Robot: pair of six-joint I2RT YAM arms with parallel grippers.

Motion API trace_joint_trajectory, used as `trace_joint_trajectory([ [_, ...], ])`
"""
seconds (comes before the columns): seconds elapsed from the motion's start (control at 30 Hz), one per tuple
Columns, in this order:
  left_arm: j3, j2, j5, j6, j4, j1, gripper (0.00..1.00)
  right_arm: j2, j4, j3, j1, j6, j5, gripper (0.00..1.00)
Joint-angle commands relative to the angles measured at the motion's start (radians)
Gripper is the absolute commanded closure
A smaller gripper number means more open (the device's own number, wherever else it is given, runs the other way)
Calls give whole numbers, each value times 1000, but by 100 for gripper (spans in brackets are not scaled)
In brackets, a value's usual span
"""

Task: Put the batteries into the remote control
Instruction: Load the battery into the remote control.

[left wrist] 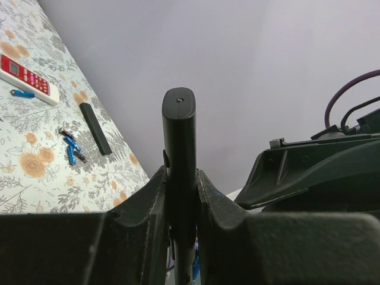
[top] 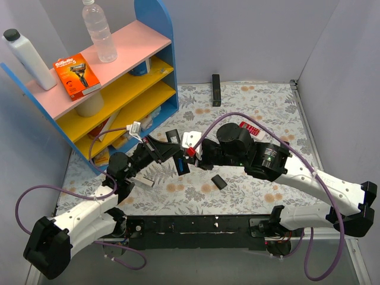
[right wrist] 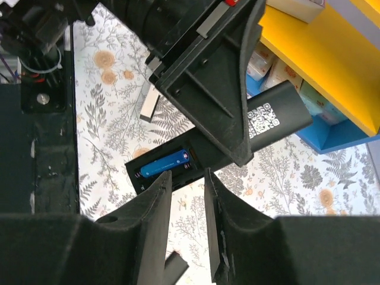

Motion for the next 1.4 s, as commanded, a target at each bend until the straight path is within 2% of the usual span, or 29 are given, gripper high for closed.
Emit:
trace_joint_trajectory([
  [0.0, 68, 5, 76, 13, -11, -5, 100, 7, -24, 37, 2, -127, -50, 66],
  [0.17, 106, 22, 122, 33, -45, -7, 100, 34, -49, 58, 3, -149, -79, 69],
  [0.73, 137, 50, 153, 41, -48, -7, 100, 74, -69, 78, 0, -166, -87, 72],
  [0.77, 137, 50, 156, 41, -50, -7, 100, 75, -70, 78, 0, -166, -87, 76],
  [0.87, 139, 52, 156, 41, -51, -7, 100, 83, -77, 80, 0, -166, -101, 78],
  [1.37, 134, 49, 153, 28, -47, -5, 100, 66, -98, 89, 0, -154, -62, 67],
])
